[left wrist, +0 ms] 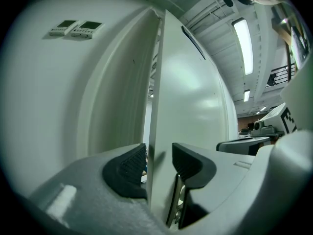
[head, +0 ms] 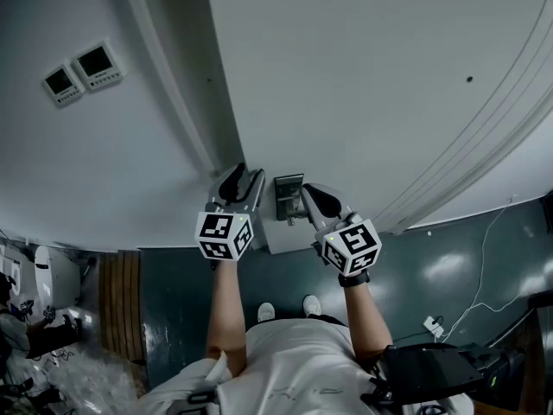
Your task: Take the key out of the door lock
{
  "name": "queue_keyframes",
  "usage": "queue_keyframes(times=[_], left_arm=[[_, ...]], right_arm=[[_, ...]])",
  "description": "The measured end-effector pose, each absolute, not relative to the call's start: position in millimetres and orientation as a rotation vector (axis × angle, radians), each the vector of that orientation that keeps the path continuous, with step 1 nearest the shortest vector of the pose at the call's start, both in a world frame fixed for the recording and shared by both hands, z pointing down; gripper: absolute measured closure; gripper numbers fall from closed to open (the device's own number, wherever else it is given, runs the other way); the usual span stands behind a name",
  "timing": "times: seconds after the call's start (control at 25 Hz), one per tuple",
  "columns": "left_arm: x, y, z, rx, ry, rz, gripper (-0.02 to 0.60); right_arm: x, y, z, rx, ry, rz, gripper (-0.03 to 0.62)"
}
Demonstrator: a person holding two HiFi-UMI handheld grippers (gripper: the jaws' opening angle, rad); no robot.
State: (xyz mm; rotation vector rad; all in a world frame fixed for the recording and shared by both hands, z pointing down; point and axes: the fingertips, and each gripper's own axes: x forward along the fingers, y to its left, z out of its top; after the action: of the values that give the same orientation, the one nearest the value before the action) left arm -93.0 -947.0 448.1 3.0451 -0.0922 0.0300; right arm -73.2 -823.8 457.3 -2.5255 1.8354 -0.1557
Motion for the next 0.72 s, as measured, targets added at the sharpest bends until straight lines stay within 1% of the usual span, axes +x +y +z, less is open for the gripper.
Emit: queue_keyframes(times=[0.04, 0.08, 0.4, 0.72], left_arm=[[-93, -948, 448, 3.049, -0.104, 0.017, 0.448], [-94, -949, 447, 3.052, -0.113, 0.005, 0.476], [-94, -949, 446, 3.067, -0.108, -0.008, 0.489], [-92, -948, 444, 3.072, -0.108, 0.007, 0.491]], right_arm=[[-73, -822, 462, -2.533, 1.819, -0.175, 0.589], [-72, -819, 468, -2.54, 1.804, -0.197, 0.589], [-74, -799, 522, -2.56, 1.74, -0.399, 0.589], [-90, -786, 605, -2.455, 1.666, -0.706, 0.589]])
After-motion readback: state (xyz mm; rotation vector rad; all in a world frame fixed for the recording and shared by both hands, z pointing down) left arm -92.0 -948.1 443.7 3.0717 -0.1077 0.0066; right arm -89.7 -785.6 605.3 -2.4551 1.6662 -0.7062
